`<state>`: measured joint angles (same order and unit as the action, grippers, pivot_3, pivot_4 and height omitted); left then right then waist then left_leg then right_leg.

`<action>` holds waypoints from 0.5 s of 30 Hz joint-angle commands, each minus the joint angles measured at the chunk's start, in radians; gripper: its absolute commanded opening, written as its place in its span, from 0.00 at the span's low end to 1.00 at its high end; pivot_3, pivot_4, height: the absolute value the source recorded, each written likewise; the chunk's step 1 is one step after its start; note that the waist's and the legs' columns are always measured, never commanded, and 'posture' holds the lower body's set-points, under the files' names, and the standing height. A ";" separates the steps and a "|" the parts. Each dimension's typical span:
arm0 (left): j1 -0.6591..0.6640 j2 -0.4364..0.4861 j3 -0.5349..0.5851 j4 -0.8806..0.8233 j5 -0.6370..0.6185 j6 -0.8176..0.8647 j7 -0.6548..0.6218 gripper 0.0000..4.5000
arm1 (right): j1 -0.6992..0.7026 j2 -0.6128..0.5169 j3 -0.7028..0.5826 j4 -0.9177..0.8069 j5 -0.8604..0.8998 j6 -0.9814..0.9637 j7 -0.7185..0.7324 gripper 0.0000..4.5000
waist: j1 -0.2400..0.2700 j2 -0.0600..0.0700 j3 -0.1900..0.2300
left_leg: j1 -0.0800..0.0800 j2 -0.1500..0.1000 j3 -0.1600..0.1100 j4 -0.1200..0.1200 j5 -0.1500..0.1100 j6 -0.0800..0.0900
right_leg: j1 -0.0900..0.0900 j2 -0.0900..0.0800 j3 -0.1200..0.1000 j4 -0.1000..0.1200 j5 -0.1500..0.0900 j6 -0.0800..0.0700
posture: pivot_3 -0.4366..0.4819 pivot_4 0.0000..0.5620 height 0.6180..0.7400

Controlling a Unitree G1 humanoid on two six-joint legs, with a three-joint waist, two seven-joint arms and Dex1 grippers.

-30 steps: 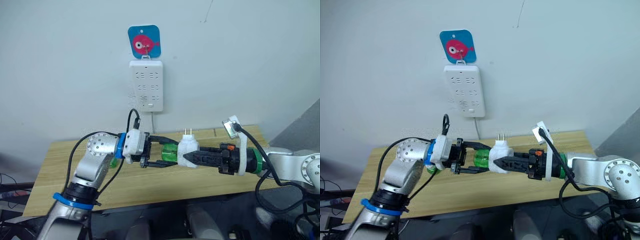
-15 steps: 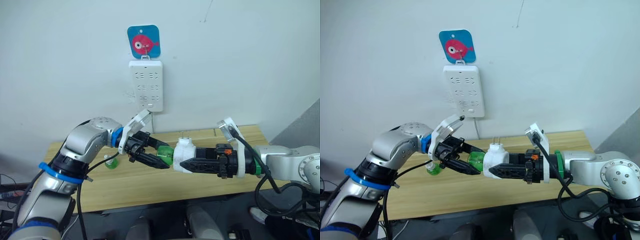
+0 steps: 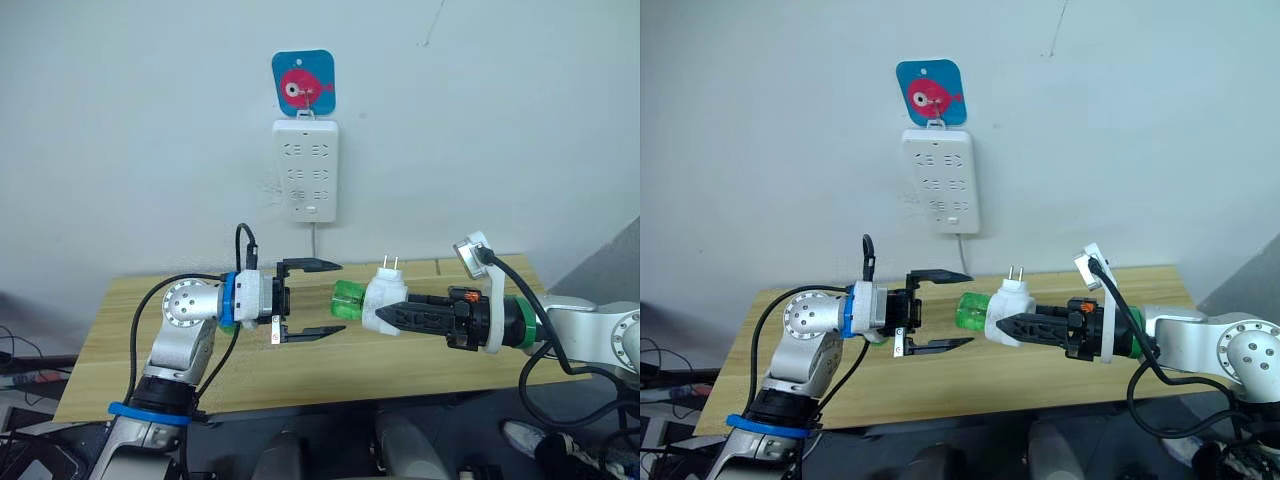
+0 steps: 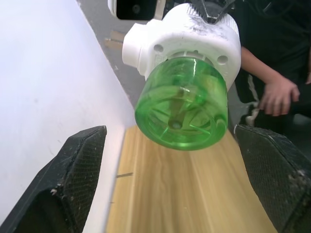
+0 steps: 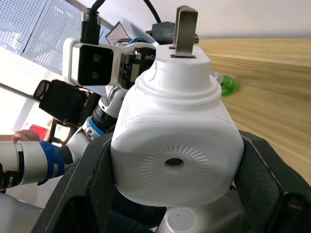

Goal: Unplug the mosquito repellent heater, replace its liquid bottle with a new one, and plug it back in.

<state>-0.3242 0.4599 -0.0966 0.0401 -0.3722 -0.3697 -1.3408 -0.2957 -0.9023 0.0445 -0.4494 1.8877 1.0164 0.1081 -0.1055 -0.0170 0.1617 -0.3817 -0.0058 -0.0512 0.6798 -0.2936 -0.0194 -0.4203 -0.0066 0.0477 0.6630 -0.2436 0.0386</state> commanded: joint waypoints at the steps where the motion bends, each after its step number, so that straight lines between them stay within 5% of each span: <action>1: -0.030 -0.025 -0.017 0.015 0.023 -0.065 0.021 0.99 | -0.021 -0.008 -0.025 -0.017 0.028 -0.007 0.009 0.67 | 0.001 0.000 0.000 | 0.000 0.000 0.000 0.000 0.000 0.000 | 0.000 0.000 0.000 0.000 0.000 0.000 | 0.30 0.24 0.94; 5: -0.058 -0.035 -0.030 0.023 0.005 -0.074 0.009 0.99 | -0.022 -0.010 -0.022 -0.021 0.025 -0.005 0.009 0.67 | 0.002 0.000 0.000 | 0.000 0.000 0.000 0.000 0.000 0.000 | 0.000 0.000 0.000 0.000 0.000 0.000 | 0.30 0.24 0.94; 12: -0.057 -0.029 -0.045 -0.004 -0.028 -0.067 -0.024 0.56 | -0.019 -0.009 -0.022 -0.024 0.016 -0.005 0.007 0.67 | -0.001 0.000 0.000 | 0.000 0.001 0.000 0.000 0.000 0.000 | 0.000 0.001 -0.001 0.000 0.000 0.000 | 0.29 0.24 0.94; 15: -0.053 -0.020 -0.050 -0.014 -0.036 -0.057 -0.035 0.51 | -0.020 -0.009 -0.020 -0.026 0.011 -0.005 0.006 0.67 | -0.001 0.000 0.000 | 0.000 0.001 -0.001 0.000 0.000 0.000 | 0.000 0.001 0.000 0.000 0.000 0.000 | 0.29 0.24 0.94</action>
<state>-0.3766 0.4370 -0.1420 0.0795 -0.3767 -0.4216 -1.3678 -0.3009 -0.9047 0.0423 -0.4538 1.8874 1.0171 0.1084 -0.1064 -0.0170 0.1617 -0.3816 -0.0051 -0.0518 0.6798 -0.2936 -0.0193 -0.4203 -0.0053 0.0473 0.6633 -0.2434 0.0389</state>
